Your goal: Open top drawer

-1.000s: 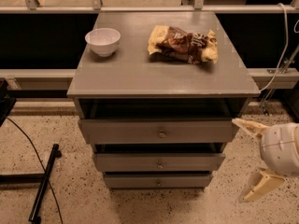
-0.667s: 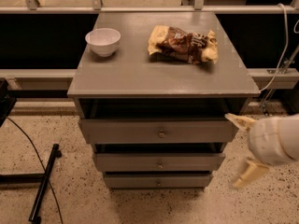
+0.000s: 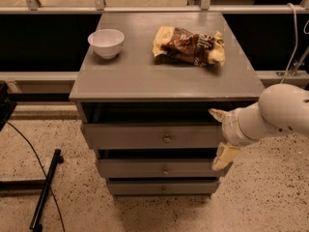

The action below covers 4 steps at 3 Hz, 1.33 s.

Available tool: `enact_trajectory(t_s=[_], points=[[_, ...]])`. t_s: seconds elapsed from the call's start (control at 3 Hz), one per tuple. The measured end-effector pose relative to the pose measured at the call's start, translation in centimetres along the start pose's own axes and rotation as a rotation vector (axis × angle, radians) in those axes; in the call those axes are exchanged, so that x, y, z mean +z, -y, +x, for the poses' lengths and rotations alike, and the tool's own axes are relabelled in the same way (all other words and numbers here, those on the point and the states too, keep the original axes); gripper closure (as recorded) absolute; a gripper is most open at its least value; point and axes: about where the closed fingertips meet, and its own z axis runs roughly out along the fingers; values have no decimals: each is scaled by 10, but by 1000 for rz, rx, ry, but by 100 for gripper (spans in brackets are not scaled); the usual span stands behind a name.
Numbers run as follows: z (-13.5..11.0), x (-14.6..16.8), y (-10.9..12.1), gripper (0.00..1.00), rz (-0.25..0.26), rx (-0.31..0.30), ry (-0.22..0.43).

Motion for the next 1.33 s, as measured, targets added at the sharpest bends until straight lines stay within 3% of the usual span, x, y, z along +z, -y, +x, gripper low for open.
enact_trajectory(t_s=[0.33,1.33], points=[[0,0,0,0,0,0,0],[19,81,37,0,-29,-24,-39]])
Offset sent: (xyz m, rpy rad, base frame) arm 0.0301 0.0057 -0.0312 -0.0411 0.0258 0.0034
